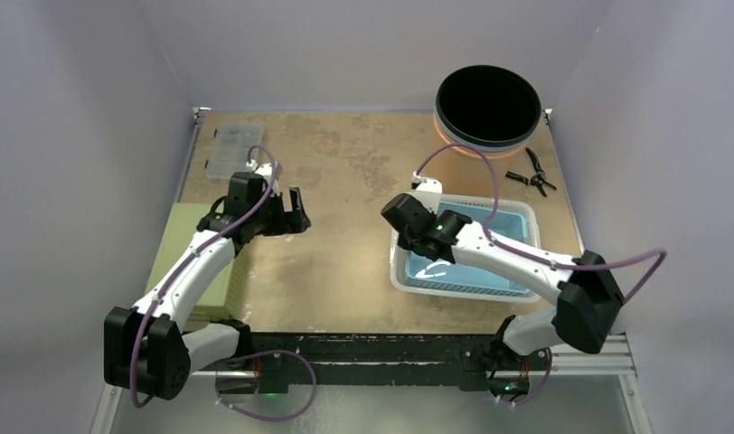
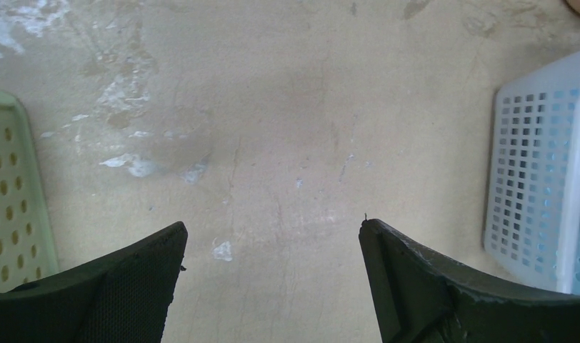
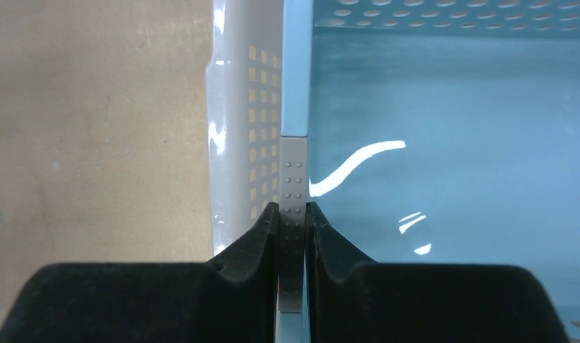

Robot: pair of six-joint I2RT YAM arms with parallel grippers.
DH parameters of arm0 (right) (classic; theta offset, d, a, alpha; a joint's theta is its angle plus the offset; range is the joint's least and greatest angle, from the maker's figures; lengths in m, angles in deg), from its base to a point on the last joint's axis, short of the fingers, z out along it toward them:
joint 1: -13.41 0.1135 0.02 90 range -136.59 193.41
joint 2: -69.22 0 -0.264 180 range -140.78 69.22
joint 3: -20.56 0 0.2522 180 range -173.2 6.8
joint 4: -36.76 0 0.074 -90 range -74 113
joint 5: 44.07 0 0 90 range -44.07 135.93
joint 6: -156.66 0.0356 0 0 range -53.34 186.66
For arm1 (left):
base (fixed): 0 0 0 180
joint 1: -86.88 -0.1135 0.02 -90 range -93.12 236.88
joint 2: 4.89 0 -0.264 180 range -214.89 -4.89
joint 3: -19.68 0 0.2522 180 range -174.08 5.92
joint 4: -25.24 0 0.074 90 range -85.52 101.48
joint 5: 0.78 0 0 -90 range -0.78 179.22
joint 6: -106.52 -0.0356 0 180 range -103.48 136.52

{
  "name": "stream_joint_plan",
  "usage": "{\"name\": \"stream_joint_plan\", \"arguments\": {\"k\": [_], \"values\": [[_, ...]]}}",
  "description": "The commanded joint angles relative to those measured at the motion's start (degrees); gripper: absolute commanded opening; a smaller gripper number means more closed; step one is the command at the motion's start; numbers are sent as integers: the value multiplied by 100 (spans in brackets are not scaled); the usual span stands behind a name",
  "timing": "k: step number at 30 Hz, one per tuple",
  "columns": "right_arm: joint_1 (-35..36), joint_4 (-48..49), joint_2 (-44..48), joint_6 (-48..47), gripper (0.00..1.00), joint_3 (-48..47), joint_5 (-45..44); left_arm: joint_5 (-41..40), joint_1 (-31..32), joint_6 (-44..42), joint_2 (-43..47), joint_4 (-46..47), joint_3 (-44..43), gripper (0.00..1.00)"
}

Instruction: Turn the large container upside down

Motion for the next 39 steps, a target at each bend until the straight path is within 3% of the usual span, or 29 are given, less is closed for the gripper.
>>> {"name": "stream_joint_plan", "arguments": {"k": [1,7,10,19,27,29,34,39], "values": [[-32,-278,736,203,0,-72,-570,866,-36,-27,165,554,139,91],[-21,-128,1392,146,0,-226,-269,2443,-29,862,250,1648,592,92],[-28,118,1735,216,0,-191,51,2755,94,1625,537,2276,727,92],[-27,1263,2261,-212,0,-31,936,2309,1084,2414,829,2756,506,93],[-25,1772,2246,-1195,0,54,1741,1881,1100,3210,1117,3373,532,94],[-26,1920,2134,-1385,5,95,2009,1992,1100,3384,1020,3477,541,93],[-32,2071,1726,-1490,11,217,2582,2030,1097,3691,959,3718,716,93],[-29,2088,1678,-1369,12,335,2519,2039,1127,3971,887,4063,873,93]]}}
